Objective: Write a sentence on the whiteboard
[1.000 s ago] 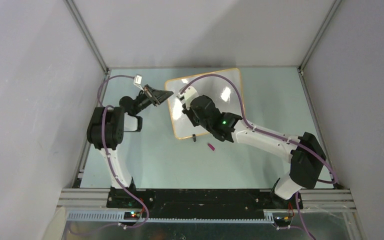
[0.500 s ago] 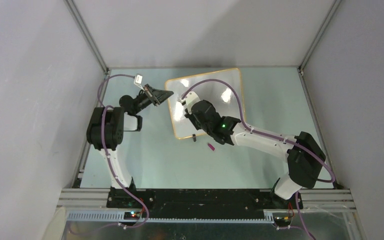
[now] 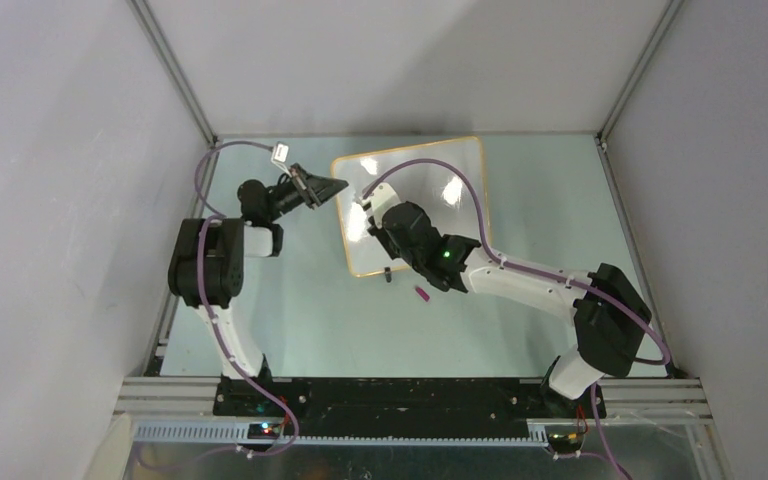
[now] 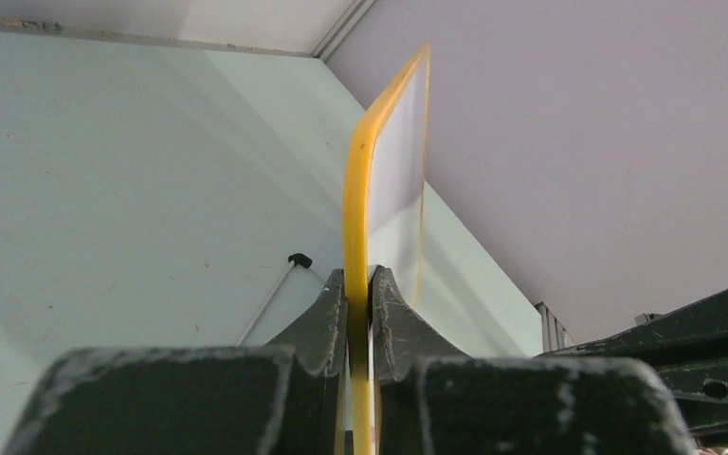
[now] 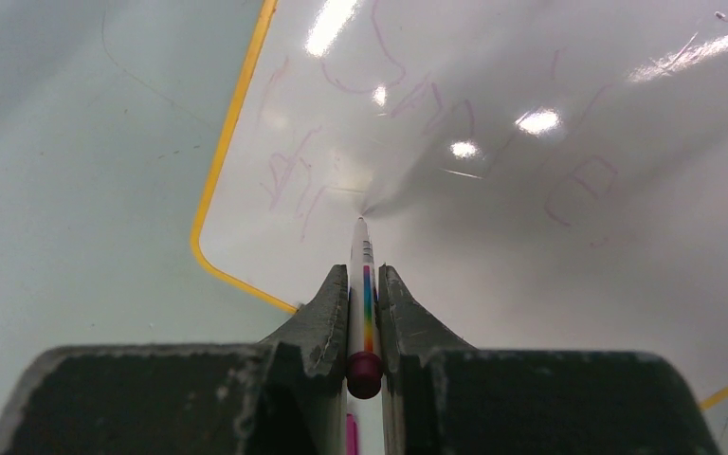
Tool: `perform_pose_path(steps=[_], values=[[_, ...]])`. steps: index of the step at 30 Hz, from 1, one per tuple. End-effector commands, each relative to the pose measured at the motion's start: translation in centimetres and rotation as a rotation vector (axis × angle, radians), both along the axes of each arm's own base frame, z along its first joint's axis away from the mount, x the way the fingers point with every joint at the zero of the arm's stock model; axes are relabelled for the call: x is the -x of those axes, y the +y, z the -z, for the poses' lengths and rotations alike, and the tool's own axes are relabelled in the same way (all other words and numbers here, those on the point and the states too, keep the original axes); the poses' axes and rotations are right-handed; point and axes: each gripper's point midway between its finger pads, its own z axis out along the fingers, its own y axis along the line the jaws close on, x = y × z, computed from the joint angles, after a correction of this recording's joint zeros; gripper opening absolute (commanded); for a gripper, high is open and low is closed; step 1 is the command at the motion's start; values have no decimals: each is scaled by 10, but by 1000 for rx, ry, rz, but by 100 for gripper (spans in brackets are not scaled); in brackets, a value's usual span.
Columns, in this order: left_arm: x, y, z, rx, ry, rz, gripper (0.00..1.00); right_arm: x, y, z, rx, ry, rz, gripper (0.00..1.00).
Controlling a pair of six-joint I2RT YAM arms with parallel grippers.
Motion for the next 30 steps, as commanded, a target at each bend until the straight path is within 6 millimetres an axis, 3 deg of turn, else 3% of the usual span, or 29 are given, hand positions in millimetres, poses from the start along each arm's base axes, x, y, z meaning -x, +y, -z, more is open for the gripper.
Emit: perform_pose_path(steps=[1, 10, 15, 30], values=[[0, -9, 25, -141, -4, 32, 0, -1, 2, -24, -60, -57, 3, 0], [-6, -15, 18, -149, -22, 94, 0, 1, 0, -30, -87, -66, 2, 0], [2, -18, 15, -145, -53, 118, 0, 1, -1, -30, -88, -65, 4, 0], [7, -22, 2, 6, -82, 168, 0, -6, 5, -32, -92, -103, 3, 0]])
